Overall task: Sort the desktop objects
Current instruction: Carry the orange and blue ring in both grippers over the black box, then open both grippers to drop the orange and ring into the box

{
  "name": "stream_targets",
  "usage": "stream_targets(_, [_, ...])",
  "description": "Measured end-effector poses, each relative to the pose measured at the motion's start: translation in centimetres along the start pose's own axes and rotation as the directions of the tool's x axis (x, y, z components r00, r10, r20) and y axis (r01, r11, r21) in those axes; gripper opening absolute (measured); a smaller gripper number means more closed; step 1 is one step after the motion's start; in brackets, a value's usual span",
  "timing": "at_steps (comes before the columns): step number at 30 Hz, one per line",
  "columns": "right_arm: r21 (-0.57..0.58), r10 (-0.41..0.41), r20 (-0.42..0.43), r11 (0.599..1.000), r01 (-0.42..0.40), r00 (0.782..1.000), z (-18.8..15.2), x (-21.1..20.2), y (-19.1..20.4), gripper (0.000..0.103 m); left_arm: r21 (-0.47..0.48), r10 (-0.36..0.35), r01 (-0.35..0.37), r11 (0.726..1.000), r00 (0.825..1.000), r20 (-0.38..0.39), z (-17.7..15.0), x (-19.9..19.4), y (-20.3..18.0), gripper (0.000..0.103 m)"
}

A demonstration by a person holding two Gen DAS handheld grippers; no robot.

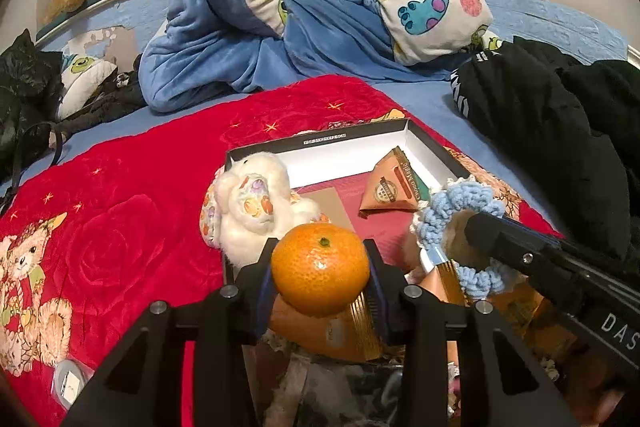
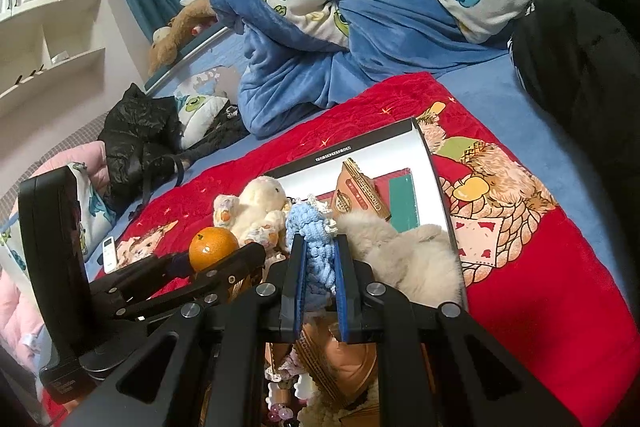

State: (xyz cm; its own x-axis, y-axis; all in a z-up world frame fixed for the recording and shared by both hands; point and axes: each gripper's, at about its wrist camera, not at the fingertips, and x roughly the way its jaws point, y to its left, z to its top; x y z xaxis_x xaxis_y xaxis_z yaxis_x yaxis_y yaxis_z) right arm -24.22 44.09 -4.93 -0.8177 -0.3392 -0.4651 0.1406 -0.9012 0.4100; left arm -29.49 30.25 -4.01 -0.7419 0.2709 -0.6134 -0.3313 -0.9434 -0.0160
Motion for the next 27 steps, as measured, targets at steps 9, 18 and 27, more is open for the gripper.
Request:
stream_targets(9, [0.007, 0.007, 0.018, 1.0, -0.007, 1.0, 0.1, -0.16, -0.02, 0.013, -0.004, 0.007, -0.007, 1.0, 1.0, 0.0, -0.21, -0.06, 0.24, 0.04])
stream_targets(18, [-0.026, 0.001, 0.035, 1.0, 0.0, 0.999, 0.0, -0.46, 0.55, 0.013, -0.018, 0.006, -0.006, 1.0, 1.0, -0.002, -0.17, -0.18, 0.46, 0.041])
stream_targets(27, [0.004, 0.012, 0.037, 1.0, -0.012, 0.999, 0.18, -0.45, 0.03, 0.018, -0.063, 0.0, -0.004, 0.998, 0.998, -0.066, -0.13, 0.66, 1.08, 0.068])
